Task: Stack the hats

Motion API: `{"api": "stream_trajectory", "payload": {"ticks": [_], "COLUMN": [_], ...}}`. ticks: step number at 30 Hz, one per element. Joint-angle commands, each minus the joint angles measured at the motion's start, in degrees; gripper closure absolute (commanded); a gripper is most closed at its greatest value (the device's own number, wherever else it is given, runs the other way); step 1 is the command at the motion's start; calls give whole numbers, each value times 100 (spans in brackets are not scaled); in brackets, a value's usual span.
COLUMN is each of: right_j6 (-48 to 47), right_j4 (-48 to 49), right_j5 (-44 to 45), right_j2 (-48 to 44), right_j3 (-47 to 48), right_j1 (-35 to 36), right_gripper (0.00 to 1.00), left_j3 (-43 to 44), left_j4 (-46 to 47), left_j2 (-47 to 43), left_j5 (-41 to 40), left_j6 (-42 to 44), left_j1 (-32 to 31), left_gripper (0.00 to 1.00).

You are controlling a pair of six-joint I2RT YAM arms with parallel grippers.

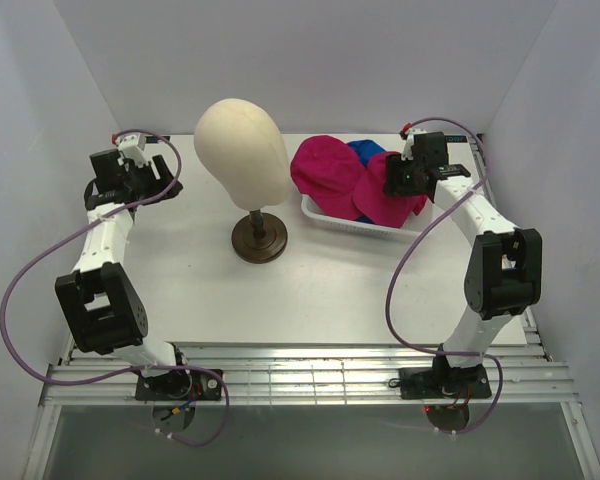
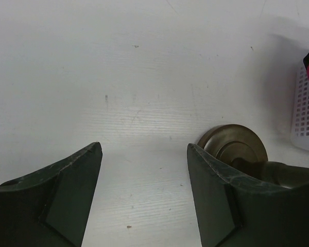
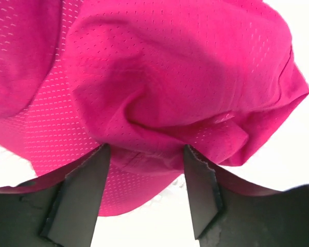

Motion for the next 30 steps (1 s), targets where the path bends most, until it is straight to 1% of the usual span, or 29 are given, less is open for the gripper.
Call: {"api": "stream_trajectory", "payload": {"ticks": [1, 2, 5, 6, 8, 9, 10, 11, 13, 17, 23, 26, 28, 30], "right_j6": [-311, -311, -487, -487, -522, -531, -531, -566, -610, -925, -1418, -1594, -1673, -1761], "right_j4": [-93, -172, -129, -59, -6, -23, -58, -119, -259, -348, -375, -401, -427, -454], "right_j5": [110, 119, 136, 128, 84, 23, 14, 13, 48, 136, 136, 31, -74, -110], "right_j2": [196, 275, 354, 364, 416, 434, 460, 469, 399, -144, -1049, -1375, -1534, -1596], "right_j3": [508, 570, 658, 676, 702, 720, 764, 808, 913, 1010, 1195, 1291, 1396, 1476], "right_j1": [4, 13, 22, 22, 22, 22, 22, 22, 31, 31, 31, 31, 31, 39], "right_gripper": [34, 34, 44, 56, 69, 83, 89, 92, 92, 92, 92, 92, 92, 92], "left_j3": [300, 326, 344, 344, 352, 353, 361, 370, 449, 756, 1484, 1758, 2091, 2171], "left_j4": [-226, -226, -235, -235, -226, -235, -252, -270, -384, -813, -1368, -1500, -1702, -1773], "left_j2": [-253, -262, -279, -271, -279, -279, -279, -288, -297, -315, -367, -446, -473, -481], "left_j5": [264, 273, 361, 378, 387, 387, 396, 405, 475, 668, 1388, 1705, 1985, 2188], "left_j6": [76, 49, -3, -21, -21, -21, -21, -21, 22, 93, 67, 14, -12, -38], "left_j1": [3, 3, 3, 3, 3, 3, 3, 3, 3, 3, 3, 3, -6, 3], "left_gripper": [23, 23, 23, 23, 23, 23, 23, 23, 23, 23, 29, 30, 30, 30]}}
